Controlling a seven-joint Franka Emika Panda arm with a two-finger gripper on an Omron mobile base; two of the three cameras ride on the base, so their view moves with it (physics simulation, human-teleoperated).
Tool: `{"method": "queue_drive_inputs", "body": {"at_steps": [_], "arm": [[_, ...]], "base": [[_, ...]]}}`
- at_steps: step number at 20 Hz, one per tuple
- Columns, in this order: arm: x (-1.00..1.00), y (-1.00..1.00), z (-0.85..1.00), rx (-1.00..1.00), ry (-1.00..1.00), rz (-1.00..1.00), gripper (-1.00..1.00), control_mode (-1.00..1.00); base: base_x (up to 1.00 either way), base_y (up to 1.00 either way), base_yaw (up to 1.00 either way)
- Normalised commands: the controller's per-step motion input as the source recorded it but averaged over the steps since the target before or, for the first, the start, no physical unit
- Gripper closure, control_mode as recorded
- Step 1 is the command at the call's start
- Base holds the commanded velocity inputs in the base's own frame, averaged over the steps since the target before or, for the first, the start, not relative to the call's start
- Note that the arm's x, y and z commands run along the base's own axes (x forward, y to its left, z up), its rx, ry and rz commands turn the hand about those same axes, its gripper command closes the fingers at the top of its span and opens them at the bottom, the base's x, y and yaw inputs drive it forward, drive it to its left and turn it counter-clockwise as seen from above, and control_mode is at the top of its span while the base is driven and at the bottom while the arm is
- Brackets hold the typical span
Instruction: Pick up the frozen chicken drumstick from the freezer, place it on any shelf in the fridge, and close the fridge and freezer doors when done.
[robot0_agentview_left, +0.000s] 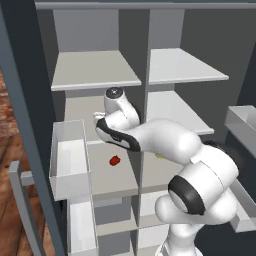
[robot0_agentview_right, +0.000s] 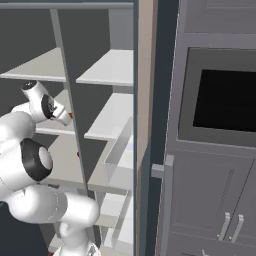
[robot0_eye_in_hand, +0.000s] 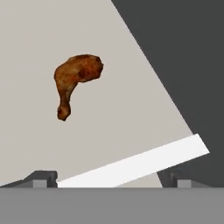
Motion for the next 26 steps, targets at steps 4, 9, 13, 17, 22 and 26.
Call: {"method": "queue_drive_inputs", "body": {"at_steps": [4, 9, 13, 17, 22, 26], "arm": [[0.42, 0.09, -0.11, 0.0, 0.0, -0.08, -1.0, -1.0], [0.43, 0.18, -0.22, 0.0, 0.03, -0.08, -1.0, -1.0], [0.38, 0.15, -0.31, 0.0, 0.0, -0.07, -1.0, -1.0], [0.35, 0.1, -0.32, 0.0, 0.0, -0.06, -1.0, -1.0], [0.35, 0.1, -0.3, 0.0, 0.0, -0.05, -1.0, -1.0], [0.37, 0.09, -0.36, 0.0, 0.0, -0.02, -1.0, -1.0]], "base": [[0.0, 0.0, 0.0], [0.0, 0.0, 0.0], [0.0, 0.0, 0.0], [0.0, 0.0, 0.0], [0.0, 0.0, 0.0], [0.0, 0.0, 0.0]]}}
